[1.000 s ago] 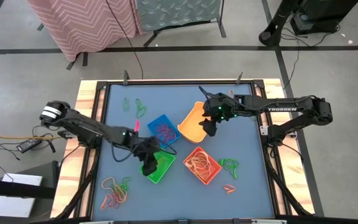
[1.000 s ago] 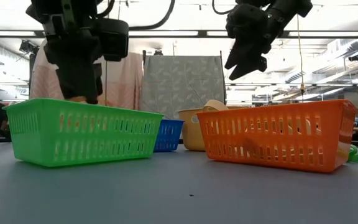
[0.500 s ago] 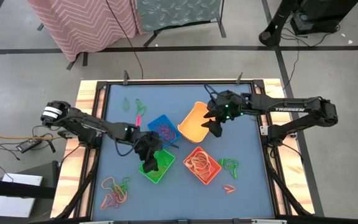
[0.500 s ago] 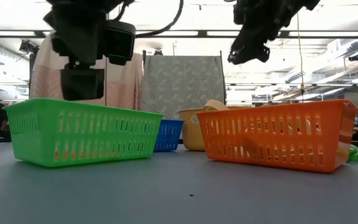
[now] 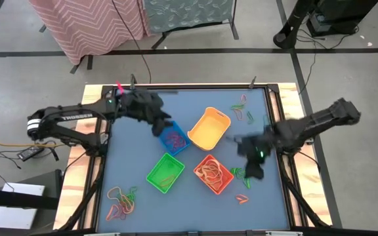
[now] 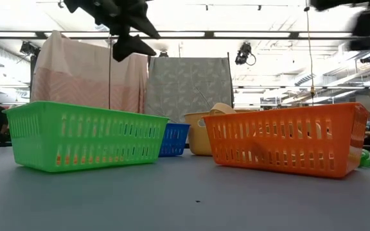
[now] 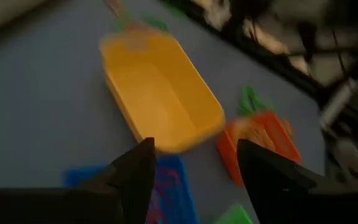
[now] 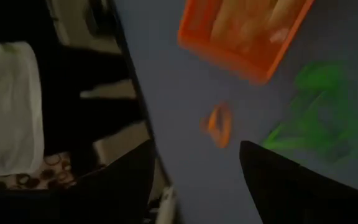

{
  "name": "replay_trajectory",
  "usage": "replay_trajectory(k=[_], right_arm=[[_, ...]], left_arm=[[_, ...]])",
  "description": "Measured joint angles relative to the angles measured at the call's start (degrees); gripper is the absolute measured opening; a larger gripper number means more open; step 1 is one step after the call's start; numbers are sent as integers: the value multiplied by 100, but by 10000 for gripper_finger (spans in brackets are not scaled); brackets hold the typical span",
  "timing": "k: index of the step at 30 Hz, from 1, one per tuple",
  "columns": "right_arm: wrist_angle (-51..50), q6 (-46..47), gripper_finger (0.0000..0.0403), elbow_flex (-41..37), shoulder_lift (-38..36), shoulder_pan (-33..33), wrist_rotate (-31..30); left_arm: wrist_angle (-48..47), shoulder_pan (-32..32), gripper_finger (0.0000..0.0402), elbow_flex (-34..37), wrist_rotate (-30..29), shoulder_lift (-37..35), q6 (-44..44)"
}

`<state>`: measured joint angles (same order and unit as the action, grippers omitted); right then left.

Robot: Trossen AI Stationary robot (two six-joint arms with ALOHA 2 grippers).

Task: Sort rubber bands into baskets
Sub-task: Put the orange rubber band into the green bin

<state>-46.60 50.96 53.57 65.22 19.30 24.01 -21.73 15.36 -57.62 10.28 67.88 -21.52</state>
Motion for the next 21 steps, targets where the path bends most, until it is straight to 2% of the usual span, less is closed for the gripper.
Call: replay_trajectory(k=[4, 8, 10, 14, 21], right_arm=[[953, 2113, 247, -470, 332, 1429, -747], [1899, 3765, 247, -721, 1048, 2088, -1154], [2162, 4060, 246, -664, 1478, 2153, -1111], [2221, 3953, 241, -323, 2231, 2121, -919], [1309, 4301, 233, 227, 3048, 2028, -1227]], left_arm=[[262, 335, 228, -3, -369, -55, 62], [819, 495, 228, -3, -973, 3, 284], [1117, 616, 228, -3, -1064, 19, 468], [1691, 853, 227, -12, -988, 30, 651], [1840, 1093, 227, -9, -678, 37, 612]])
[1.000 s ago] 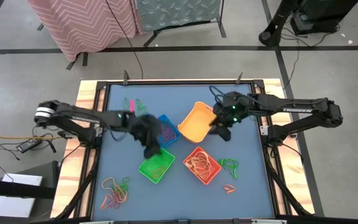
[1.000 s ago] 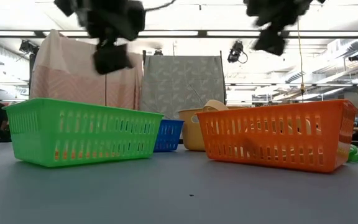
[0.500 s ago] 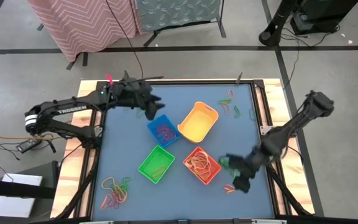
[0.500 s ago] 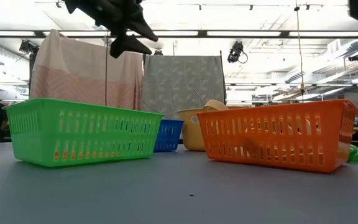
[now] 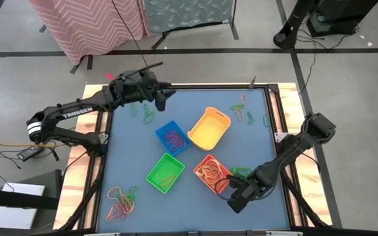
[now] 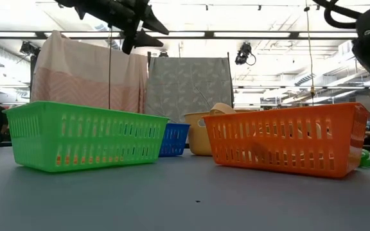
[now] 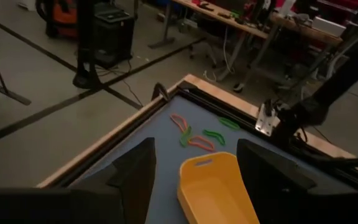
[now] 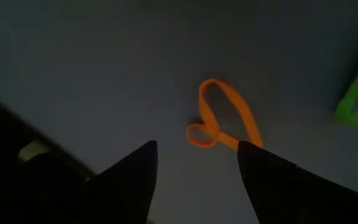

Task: Sort rubber bands into baskets
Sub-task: Put the orange rubber band into the green bin

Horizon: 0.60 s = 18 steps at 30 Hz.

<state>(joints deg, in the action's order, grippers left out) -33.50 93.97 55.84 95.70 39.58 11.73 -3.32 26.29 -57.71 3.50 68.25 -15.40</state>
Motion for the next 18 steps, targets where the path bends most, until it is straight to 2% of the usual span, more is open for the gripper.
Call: replay_trajectory(k=[10, 18], right_arm=[[-198, 217, 213, 244, 629, 4, 32], [-247, 518, 198, 262, 710, -82, -136]], left_arm=[[-105, -1, 227, 2, 34, 0, 26], [-112, -1, 227, 7, 27, 0, 61]])
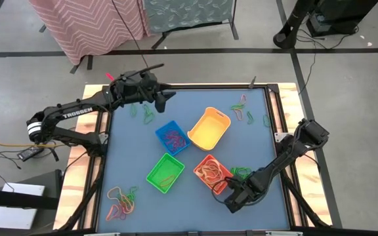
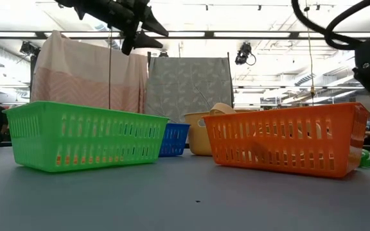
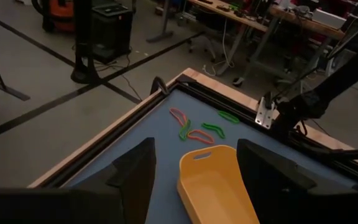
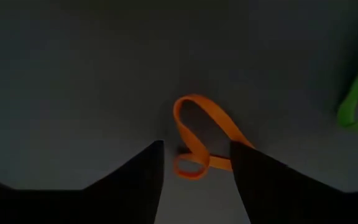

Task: Sort rubber bands into baskets
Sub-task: Put the orange rubber band into the green bin

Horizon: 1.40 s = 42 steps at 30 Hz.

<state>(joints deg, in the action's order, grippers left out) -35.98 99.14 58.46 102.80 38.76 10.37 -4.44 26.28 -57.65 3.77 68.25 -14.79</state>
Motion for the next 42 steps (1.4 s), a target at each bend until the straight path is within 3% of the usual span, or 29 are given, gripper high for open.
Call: replay_trajectory(k=[4, 9, 10, 14, 18, 21, 24, 28, 33, 37, 42], right_arm=[[-35, -13, 160, -13, -16, -17, 82], [-68, -298, 26, -42, -413, 12, 61], [-67, -382, 15, -42, -601, 18, 61], [-490, -591, 8, -37, -1513, 25, -7], [-836, -911, 5, -33, -2566, -257, -715], [-822, -1577, 4, -33, -3113, -719, -1424], [-423, -2645, 3, -28, -3302, -1415, -1682], [716, -4264, 2, -26, -3009, -2323, -1387], [2334, -5667, 2, -26, -2047, -3132, -795], [3917, -6056, 2, -26, -1117, -3478, -326], [5539, -5891, 1, -26, -120, -3590, 330]], left_arm=[[37, 0, 227, 0, -2, 0, 141], [96, 98, 227, 4, 6, -105, 269], [158, 150, 227, 4, 57, -162, 269], [452, 415, 227, 4, 323, -456, 263], [530, 634, 227, 4, 326, -688, 274], [543, 743, 227, 4, 334, -797, 274], [538, 758, 227, 4, 334, -809, 263], [532, 752, 227, 4, 339, -809, 260], [541, 750, 227, 4, 339, -809, 257], [542, 750, 227, 4, 339, -809, 256], [541, 750, 227, 4, 339, -809, 256]])
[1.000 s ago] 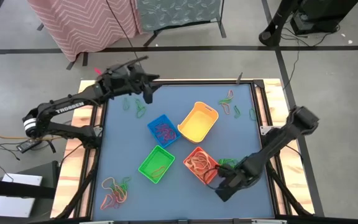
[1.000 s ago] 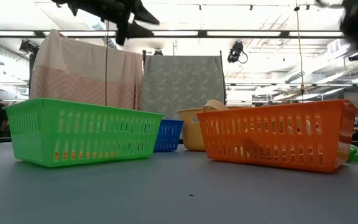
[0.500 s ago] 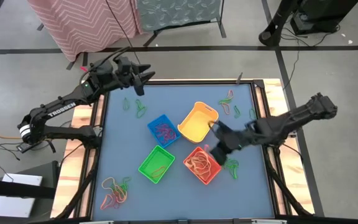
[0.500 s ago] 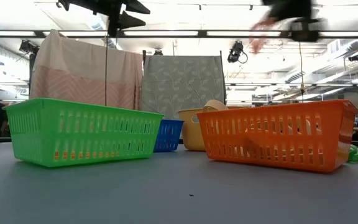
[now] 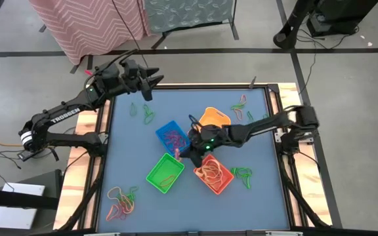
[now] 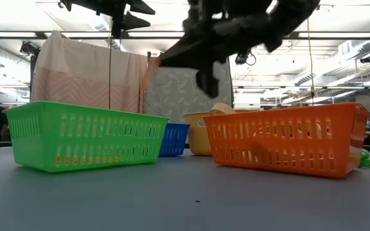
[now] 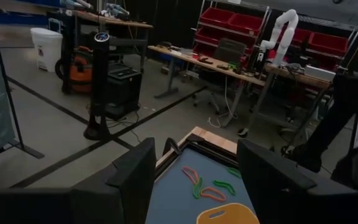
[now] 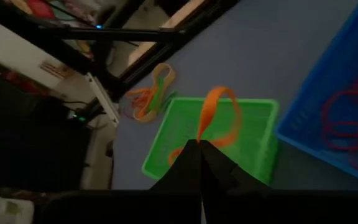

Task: Sort rubber bands into baskets
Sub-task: Put the orange rubber band into the green bin

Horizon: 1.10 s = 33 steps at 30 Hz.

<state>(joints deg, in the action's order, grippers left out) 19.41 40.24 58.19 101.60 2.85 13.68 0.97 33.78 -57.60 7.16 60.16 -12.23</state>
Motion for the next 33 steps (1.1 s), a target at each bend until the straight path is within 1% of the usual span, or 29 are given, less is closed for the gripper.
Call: replay_trajectory(k=[3, 7, 9, 12, 14, 17, 20, 26, 29, 31, 33], right_arm=[[436, 152, 0, 48, 425, 54, 242], [431, 161, 0, 430, 883, 174, 534], [362, 161, 2, 674, 1094, 227, 574], [242, 141, 15, 1001, 1343, 279, 634], [196, 50, 31, 1196, 1441, 310, 701], [-347, -74, 65, 1371, 1449, 334, 614], [-875, -389, 109, 1456, 1402, 344, 557], [-1345, -968, 200, 1747, 1328, 318, 620], [-2083, -1265, 229, 2025, 1168, 161, 868], [-2958, -1516, 238, 2218, 950, 9, 835], [-3701, -1879, 239, 2350, 696, -151, 649]], left_arm=[[0, 0, 227, 0, 0, 0, 0], [2, 0, 227, 0, -2, 0, 66], [0, 0, 227, 0, -2, 0, 128], [0, 0, 227, 0, -1, 2, 131], [0, 0, 227, 0, 0, 2, 131], [0, 0, 227, 0, -2, -15, 131], [0, -1, 227, -2, 68, -20, 127], [-3, -2, 227, -2, 319, -22, -55], [0, -2, 227, -2, 363, -26, -152], [0, -2, 227, -2, 362, -26, -153], [0, -2, 227, -2, 355, -26, -167]])
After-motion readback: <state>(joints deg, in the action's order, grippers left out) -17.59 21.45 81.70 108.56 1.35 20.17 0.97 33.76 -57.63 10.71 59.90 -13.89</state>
